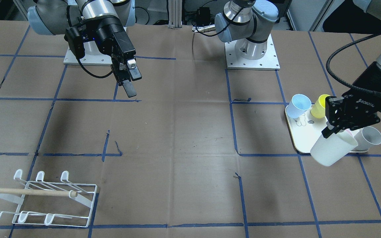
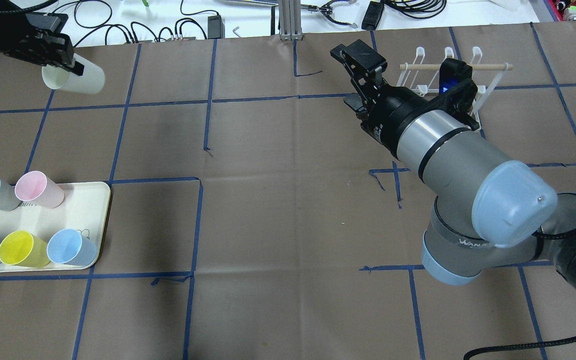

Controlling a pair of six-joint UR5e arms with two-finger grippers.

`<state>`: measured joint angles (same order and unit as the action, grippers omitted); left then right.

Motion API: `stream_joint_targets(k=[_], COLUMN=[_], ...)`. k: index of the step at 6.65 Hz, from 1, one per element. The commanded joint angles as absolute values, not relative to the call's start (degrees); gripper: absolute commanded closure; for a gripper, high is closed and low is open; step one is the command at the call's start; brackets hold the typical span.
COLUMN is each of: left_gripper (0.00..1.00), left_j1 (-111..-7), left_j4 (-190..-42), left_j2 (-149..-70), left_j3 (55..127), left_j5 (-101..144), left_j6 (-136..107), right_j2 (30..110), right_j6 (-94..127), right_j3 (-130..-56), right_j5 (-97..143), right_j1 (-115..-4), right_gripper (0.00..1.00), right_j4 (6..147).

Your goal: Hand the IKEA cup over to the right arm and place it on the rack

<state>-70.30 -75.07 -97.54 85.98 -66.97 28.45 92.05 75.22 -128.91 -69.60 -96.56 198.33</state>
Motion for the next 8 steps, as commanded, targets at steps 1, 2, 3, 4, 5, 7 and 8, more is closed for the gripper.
stream_joint_targets(k=[1, 2, 3, 4, 5, 7, 8], left_gripper=[1.0, 1.0, 1.0, 1.0, 1.0, 1.0, 1.0], left_j1=[-72.8, -73.5, -73.6, -73.7, -74.0, -77.8, -79.4], left_j4=[-61.1, -47.8, -38.2, -30.3, -23.6, -7.6, -3.3], left_j2=[-97.6, -97.7, -97.6, -97.9, -99.7, -105.8, -106.7], left_j3=[91.0, 96.8, 103.1, 108.3, 111.6, 114.2, 114.4], left_j5=[-53.0, -46.2, -41.8, -34.4, -27.8, -20.9, -20.8], left_j6=[29.6, 29.4, 29.4, 29.4, 29.7, 28.4, 24.9], right_j2=[91.7, 91.6, 91.8, 91.6, 91.8, 90.6, 88.4], right_j6=[75.6, 75.6, 75.5, 75.4, 74.8, 75.1, 75.5], right_j3=[-128.9, -129.0, -128.8, -128.6, -128.7, -128.9, -128.8], right_j5=[-69.7, -69.7, -69.8, -69.9, -69.7, -69.7, -68.9], right_j1=[-96.4, -96.4, -96.2, -96.1, -96.1, -96.2, -96.2], right_gripper=[0.0, 0.0, 0.0, 0.0, 0.0, 0.0, 0.0], right_j4=[198.0, 198.0, 197.7, 197.8, 197.6, 197.6, 198.3])
